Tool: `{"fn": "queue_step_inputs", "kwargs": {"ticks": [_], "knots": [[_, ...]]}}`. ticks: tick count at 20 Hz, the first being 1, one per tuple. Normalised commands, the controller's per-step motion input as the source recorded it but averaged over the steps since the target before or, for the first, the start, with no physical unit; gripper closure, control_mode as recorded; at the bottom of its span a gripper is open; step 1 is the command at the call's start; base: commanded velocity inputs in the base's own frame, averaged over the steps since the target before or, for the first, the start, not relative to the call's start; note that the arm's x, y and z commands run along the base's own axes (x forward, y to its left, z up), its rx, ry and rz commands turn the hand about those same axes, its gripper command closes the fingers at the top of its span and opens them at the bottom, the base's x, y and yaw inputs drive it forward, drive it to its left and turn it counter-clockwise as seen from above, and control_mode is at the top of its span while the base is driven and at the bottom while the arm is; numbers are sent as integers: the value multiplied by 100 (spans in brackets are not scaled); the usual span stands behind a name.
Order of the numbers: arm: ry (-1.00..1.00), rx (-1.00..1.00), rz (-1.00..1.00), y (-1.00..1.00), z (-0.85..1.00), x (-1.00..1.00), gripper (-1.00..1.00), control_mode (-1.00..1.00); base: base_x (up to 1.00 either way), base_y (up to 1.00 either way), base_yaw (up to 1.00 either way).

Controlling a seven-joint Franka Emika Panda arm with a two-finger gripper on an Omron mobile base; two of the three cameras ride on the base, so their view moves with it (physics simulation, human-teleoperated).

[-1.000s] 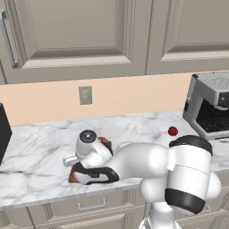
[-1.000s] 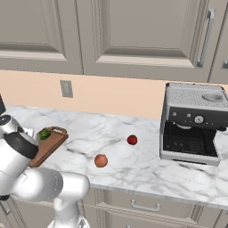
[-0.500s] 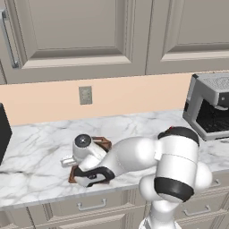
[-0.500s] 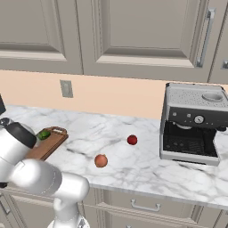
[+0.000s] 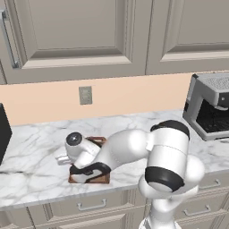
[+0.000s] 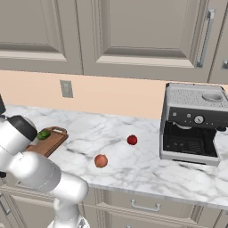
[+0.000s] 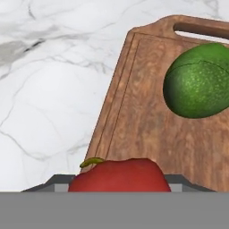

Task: Place the avocado, onion, tomato, and bell pepper on the cutting board.

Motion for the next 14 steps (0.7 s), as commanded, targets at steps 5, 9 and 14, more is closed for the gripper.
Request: {"fn": "queue_step_inputs", "kwargs": {"ticks": [5, 9, 14], "knots": [[1, 0, -7, -7, -15, 0, -100, -100, 0, 0, 0], [3, 0, -8, -21, -12, -2, -100, -100, 0, 0, 0], [6, 0, -9, -36, -11, -8, -100, -100, 0, 0, 0]]}}
